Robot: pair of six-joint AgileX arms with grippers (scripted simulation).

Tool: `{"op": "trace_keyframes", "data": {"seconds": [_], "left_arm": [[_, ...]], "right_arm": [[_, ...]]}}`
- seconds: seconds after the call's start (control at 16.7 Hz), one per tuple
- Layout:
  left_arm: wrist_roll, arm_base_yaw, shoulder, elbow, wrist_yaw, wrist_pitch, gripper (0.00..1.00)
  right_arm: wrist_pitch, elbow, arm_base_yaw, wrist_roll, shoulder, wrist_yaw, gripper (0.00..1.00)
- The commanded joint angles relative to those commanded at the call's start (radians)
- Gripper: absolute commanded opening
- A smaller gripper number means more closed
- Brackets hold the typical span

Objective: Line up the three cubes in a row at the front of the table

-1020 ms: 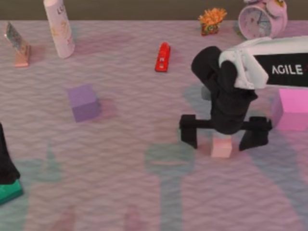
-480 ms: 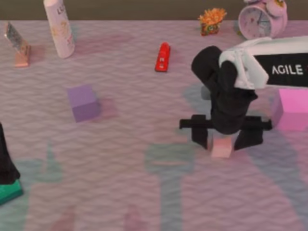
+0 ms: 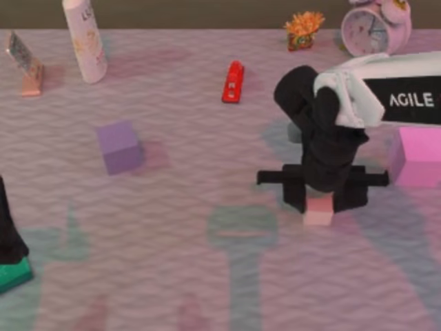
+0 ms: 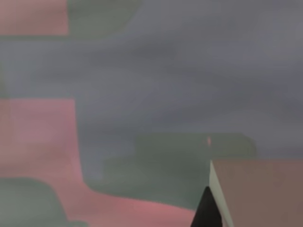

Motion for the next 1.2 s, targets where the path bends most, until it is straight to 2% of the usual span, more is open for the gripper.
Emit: {"op": "trace_keyframes", "data": {"seconds": [0.12,0.18,0.3,0.72,1.02,1.2], "left_arm": [[0.0,0.0,0.0,0.0,0.0,0.0,1.0],[0.0,0.0,0.0,0.0,0.0,0.0,1.0],[0.0,0.0,0.0,0.0,0.0,0.0,1.0],[0.0,0.0,0.0,0.0,0.0,0.0,1.0],[0.0,0.0,0.0,0.0,0.0,0.0,1.0],[0.0,0.0,0.0,0.0,0.0,0.0,1.0]], "right_arm": [[0.0,0.0,0.0,0.0,0.0,0.0,0.0],[-0.022,0.011,-0.003,-0.012,-0.04,0.018,0.0],[-0.04,0.025,-0.001,-0.012,-0.046,0.018,0.0],[-0.259,0.155,0.005,-0.014,-0.13,0.018,0.0],[-0.261,0.154,0.003,-0.011,-0.134,0.017,0.0],[-0.265,0.102,0.048,0.019,-0.189,0.019,0.0]]}}
